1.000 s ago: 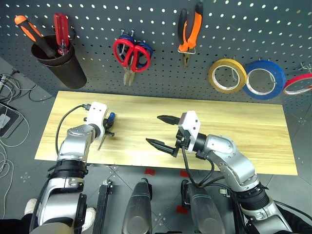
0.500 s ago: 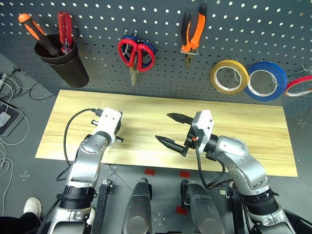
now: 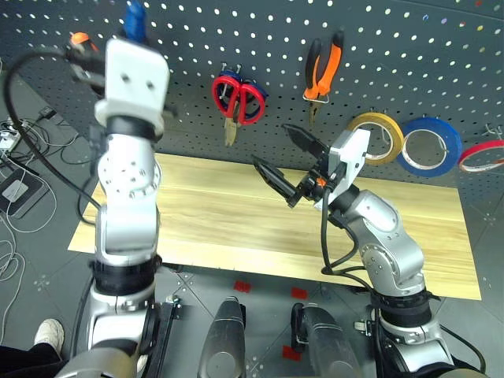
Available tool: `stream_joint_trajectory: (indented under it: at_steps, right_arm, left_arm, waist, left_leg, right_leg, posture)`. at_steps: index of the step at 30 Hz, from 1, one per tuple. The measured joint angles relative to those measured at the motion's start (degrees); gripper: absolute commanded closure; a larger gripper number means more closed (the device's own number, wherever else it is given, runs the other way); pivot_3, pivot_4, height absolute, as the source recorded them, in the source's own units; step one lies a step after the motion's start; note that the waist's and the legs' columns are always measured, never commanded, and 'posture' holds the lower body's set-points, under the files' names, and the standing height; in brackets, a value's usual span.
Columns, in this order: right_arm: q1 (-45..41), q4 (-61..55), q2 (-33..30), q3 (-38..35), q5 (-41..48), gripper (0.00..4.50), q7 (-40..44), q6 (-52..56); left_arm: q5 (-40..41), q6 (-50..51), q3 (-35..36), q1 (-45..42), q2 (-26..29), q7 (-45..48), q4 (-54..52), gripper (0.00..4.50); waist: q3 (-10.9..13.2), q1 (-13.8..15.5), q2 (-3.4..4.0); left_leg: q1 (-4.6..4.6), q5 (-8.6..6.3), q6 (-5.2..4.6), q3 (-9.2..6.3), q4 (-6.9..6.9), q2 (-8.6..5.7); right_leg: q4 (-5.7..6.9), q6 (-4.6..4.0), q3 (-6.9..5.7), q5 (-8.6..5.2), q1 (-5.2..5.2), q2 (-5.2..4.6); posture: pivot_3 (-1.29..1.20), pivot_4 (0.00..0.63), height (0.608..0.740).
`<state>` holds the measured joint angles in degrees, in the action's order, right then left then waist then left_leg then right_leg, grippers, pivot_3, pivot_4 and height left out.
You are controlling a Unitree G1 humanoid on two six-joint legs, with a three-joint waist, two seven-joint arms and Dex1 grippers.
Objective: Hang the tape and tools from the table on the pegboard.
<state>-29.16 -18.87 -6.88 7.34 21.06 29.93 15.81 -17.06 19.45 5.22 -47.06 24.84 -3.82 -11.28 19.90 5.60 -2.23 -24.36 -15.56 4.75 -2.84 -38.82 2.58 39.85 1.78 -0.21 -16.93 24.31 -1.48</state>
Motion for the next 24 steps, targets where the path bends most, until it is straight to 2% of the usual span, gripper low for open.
stream_joint_trajectory:
  at_steps: [4, 8, 13, 17, 19, 20, 24]
  right_arm:
    - [-2.0, 3.1, 1.3, 0.1, -0.9, 0.0, -0.4, -2.1]
    - [-2.6, 4.0, 1.8, 0.1, -1.8, 0.0, -1.4, -2.7]
    - [-2.6, 3.9, 1.7, 0.3, -1.9, 0.0, -1.9, -2.7]
    - [-1.7, 3.3, 1.1, 0.5, -2.0, 0.0, -2.4, -2.6]
    - [-1.4, 3.3, 0.7, 0.6, -2.0, 0.0, -2.5, -2.6]
    - [-1.4, 3.3, 0.4, 0.6, -2.0, 0.0, -2.5, -2.6]
    - [-1.4, 3.3, 0.3, 0.6, -2.0, 0.0, -2.5, -2.6]
  left_arm:
    - [0.2, -7.7, 1.5, -8.4, 0.9, -3.5, 12.6, 3.9]
    - [1.1, -12.6, 2.0, -11.5, 1.3, -4.8, 22.3, 3.9]
    - [2.9, -13.2, 2.1, -9.3, -0.5, -4.9, 24.7, 3.9]
    - [4.9, -9.0, 3.6, -5.7, -3.4, -5.5, 22.1, 3.9]
    - [5.8, -6.8, 4.5, -4.4, -4.5, -5.7, 20.2, 3.18]
    - [6.2, -5.7, 4.9, -4.2, -5.0, -5.9, 18.9, 2.98]
    - [7.4, -3.1, 6.7, -4.0, -5.9, -6.8, 15.7, 1.73]
  waist:
    - [-0.2, 0.6, -0.04]
    - [-0.3, 0.7, -0.04]
    - [-0.3, 0.5, -0.04]
    - [-0.3, 0.4, -0.04]
    - [-0.3, 0.4, -0.05]
    - [-0.3, 0.4, -0.06]
    - [-0.6, 0.4, -0.1]
  left_leg:
    - [-0.01, 0.0, 0.0, -0.02, -0.01, -0.02]
    - [-0.04, 0.01, 0.01, -0.05, -0.01, 0.02]
    - [-0.05, 0.02, 0.02, -0.07, -0.04, 0.03]
    - [-0.06, 0.02, 0.02, -0.1, -0.07, 0.03]
    - [-0.07, 0.02, 0.02, -0.12, -0.11, 0.04]
    - [-0.07, 0.02, 0.02, -0.12, -0.11, 0.04]
    - [-0.07, 0.03, 0.02, -0.12, -0.11, 0.04]
  right_leg:
    - [0.0, -0.01, -0.06, 0.0, -0.01, 0.0]
    - [0.03, -0.01, -0.15, 0.01, 0.01, 0.0]
    - [0.06, -0.02, -0.18, 0.01, 0.02, 0.0]
    - [0.09, -0.02, -0.19, 0.01, 0.01, -0.01]
    - [0.11, -0.02, -0.21, 0.01, 0.01, 0.0]
    - [0.11, -0.02, -0.22, 0.01, 0.01, -0.01]
    - [0.13, -0.03, -0.22, 0.01, 0.01, 0.0]
  posture:
    - [0.22, 0.224, 0.74]
    - [0.21, 0.227, 0.74]
    - [0.2, 0.229, 0.74]
    - [0.2, 0.228, 0.74]
    - [0.2, 0.227, 0.74]
    - [0.2, 0.227, 0.74]
    - [0.21, 0.22, 0.74]
